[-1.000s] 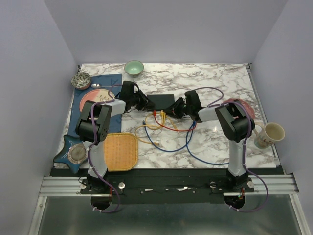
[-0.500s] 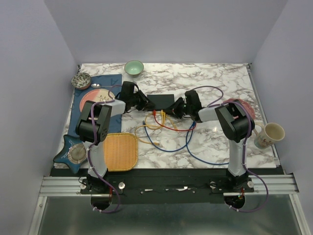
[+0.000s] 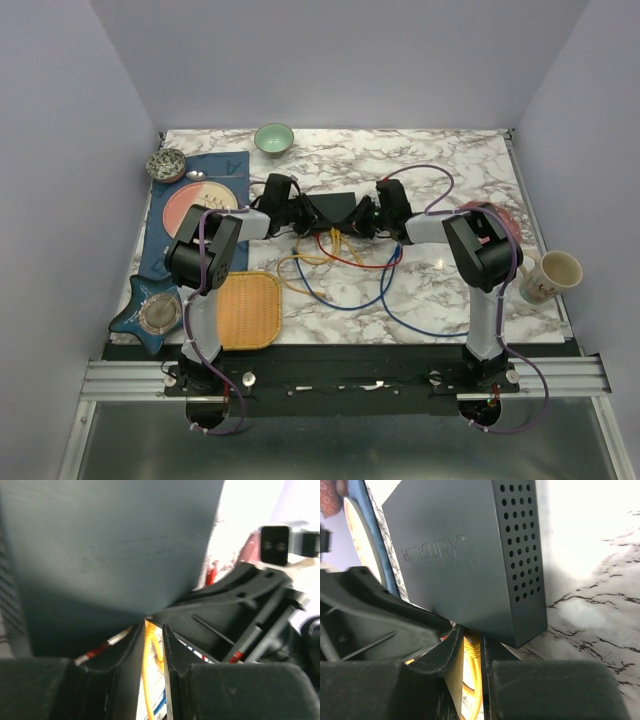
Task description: Pull the plug from the switch port
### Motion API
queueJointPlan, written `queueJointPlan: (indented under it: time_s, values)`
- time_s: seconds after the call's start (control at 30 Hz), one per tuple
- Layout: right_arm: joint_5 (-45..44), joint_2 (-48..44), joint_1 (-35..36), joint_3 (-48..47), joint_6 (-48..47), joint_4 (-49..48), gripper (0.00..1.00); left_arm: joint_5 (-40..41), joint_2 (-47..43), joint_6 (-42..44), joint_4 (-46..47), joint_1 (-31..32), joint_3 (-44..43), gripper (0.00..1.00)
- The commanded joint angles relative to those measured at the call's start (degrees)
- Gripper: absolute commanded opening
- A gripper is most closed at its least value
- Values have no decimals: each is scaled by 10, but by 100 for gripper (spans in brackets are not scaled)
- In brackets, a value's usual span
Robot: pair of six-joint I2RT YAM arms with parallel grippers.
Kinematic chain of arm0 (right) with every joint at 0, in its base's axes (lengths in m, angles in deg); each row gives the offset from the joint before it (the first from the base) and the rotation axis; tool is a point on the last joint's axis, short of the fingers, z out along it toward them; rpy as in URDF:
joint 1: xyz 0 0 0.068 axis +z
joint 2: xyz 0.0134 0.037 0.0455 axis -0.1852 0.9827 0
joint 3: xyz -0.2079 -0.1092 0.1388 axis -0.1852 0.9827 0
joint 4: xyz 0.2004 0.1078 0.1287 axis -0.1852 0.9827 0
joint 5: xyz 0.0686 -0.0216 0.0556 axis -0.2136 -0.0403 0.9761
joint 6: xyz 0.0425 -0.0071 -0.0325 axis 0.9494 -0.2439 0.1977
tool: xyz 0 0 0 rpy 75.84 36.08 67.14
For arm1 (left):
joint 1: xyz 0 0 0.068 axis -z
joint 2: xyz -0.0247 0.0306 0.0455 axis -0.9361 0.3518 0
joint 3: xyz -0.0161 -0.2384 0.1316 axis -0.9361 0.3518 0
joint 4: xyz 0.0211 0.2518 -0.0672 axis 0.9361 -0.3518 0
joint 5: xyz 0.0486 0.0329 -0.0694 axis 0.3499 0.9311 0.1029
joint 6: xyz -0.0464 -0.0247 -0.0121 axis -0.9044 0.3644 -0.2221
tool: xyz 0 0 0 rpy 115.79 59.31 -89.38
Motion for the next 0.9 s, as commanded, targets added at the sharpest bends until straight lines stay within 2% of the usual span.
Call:
queueJointPlan:
  time_s: [0.0,0.5,0.67,0.8,0.87]
  values:
    - [-2,-11,-2,5,-44,79,1,-14,28,-12,0,-6,-13,29]
    - [29,-31,-2,34,-69,115,1,10,52,-19,-12,-14,-43,29]
    - [25,-33,-2,35,-66,121,6,12,51,-19,-12,-14,-40,29]
    - [22,-33,-2,37,-58,122,22,12,49,-19,-11,-14,-37,29]
    - [20,-34,-2,37,-56,122,23,13,48,-19,-9,-14,-35,29]
